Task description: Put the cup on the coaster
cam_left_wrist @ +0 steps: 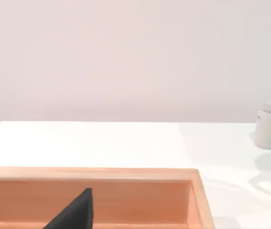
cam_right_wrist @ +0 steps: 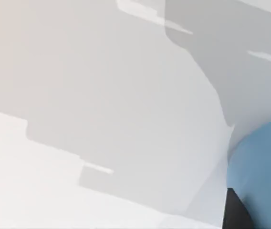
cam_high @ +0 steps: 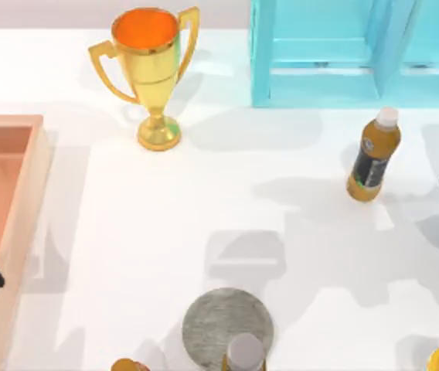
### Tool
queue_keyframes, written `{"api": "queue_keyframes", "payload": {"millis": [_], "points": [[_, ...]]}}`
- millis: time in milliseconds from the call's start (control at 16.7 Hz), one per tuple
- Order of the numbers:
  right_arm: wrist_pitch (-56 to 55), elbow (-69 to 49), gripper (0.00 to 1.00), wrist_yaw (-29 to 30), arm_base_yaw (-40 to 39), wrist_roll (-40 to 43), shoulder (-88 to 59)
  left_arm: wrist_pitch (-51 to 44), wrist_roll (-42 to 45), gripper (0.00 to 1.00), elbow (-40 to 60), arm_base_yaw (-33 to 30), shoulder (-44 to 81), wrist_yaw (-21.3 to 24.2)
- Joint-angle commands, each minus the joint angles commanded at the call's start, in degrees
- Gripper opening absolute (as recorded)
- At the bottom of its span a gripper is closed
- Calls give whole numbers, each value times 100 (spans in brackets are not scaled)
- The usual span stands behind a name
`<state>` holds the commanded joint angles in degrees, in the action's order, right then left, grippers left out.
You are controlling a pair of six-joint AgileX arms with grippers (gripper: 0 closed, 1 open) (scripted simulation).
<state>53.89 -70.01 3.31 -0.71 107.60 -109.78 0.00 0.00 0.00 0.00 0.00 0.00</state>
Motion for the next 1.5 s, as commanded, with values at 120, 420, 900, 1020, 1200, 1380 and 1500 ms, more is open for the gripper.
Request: {"api": "queue_keyframes", "payload": {"millis": [120,420,900,1020,1200,1380,1500], "points": [[285,-126,0,180,-487,888,-68,0,0,100,0,0,0,0],[1048,-705,0,553,-1979,4169,-360,0,0,100,0,0,0,0],[2017,-1988,0,531,-4205,11177,-1070,0,0,100,0,0,0,0],[2160,-2296,0,421,-4614,12833,-1223,0,0,100,0,0,0,0],[2270,-2763,0,225,-5085,15009,-1396,0,0,100,0,0,0,0],[2271,-3193,0,36,-5382,16805,-1490,0,0,100,0,0,0,0],[2235,-3447,0,-75,-5509,17781,-1522,0,0,100,0,0,0,0]]}}
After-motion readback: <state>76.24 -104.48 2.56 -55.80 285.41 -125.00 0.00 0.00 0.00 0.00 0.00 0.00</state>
